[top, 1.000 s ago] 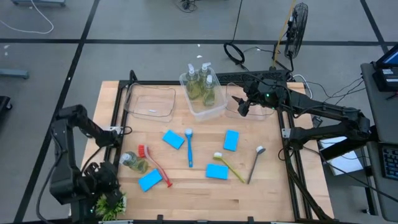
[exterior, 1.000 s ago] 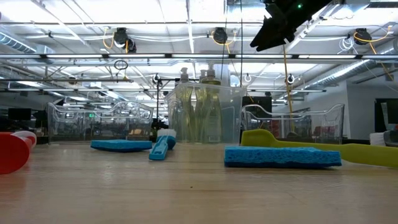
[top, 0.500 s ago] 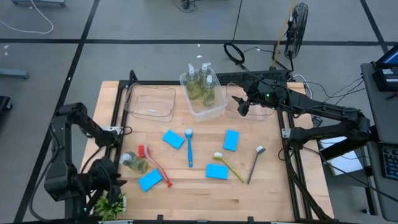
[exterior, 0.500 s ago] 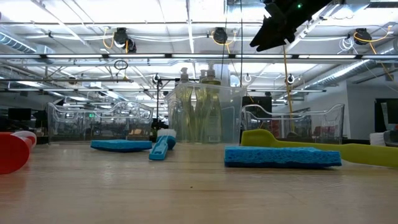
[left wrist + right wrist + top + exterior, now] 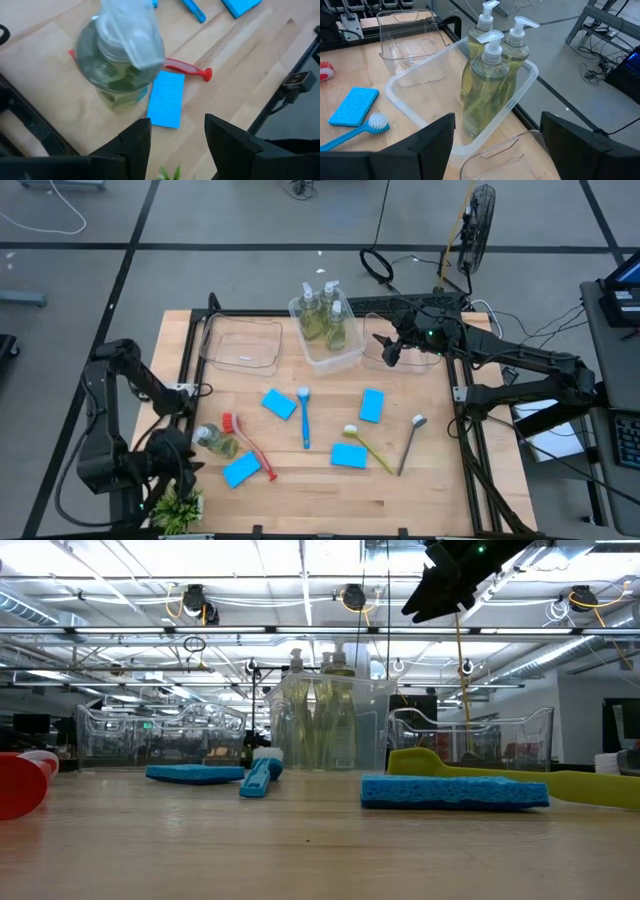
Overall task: Pick & Place Kitchen Sink Supplies
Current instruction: Put the yellow soap dispenser into the white bin
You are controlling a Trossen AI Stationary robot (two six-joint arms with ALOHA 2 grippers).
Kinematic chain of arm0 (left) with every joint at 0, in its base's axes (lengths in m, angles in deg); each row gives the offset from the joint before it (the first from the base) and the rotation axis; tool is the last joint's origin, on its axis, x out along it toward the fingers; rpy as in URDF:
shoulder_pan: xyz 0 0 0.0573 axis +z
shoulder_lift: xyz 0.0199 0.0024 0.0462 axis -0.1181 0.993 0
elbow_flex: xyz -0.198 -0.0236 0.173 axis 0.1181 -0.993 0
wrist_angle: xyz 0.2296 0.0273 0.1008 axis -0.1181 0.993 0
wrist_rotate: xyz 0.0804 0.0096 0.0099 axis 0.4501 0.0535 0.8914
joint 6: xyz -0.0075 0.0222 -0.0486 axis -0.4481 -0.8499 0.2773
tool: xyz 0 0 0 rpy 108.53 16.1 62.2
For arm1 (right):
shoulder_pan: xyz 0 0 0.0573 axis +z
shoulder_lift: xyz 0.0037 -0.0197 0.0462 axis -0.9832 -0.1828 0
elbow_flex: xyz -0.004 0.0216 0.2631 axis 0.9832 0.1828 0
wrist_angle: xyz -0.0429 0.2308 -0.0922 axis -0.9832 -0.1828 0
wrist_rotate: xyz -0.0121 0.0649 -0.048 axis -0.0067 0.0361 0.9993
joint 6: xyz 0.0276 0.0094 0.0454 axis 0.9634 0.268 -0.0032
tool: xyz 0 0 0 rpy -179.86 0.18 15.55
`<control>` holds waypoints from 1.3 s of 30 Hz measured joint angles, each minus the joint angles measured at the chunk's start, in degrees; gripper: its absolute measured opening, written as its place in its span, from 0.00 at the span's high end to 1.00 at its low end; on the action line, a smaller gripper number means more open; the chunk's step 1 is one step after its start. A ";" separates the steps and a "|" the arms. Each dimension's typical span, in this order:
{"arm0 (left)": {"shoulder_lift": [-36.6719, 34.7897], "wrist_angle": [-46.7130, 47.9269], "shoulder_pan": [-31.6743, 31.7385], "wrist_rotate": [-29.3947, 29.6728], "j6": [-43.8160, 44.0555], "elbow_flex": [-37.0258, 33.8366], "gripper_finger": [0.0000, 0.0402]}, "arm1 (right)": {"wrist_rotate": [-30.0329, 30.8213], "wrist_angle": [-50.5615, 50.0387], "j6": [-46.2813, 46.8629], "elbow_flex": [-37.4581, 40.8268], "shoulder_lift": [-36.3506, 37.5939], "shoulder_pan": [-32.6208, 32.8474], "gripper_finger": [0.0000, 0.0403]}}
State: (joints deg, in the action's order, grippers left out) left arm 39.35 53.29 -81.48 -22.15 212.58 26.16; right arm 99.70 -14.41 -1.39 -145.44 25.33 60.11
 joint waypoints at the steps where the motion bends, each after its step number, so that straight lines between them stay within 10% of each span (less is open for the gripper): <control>1: -0.91 -0.02 0.00 -0.04 -0.65 0.00 0.54 | 0.01 0.01 0.02 0.00 0.00 0.00 0.31; 39: -9.95 0.01 5.42 8.85 -18.27 -6.40 0.54 | 0.02 1.95 0.61 0.00 0.00 0.00 0.31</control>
State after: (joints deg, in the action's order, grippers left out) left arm 29.40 53.30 -76.06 -13.30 194.31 19.75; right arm 99.72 -12.47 -0.78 -145.44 25.33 60.11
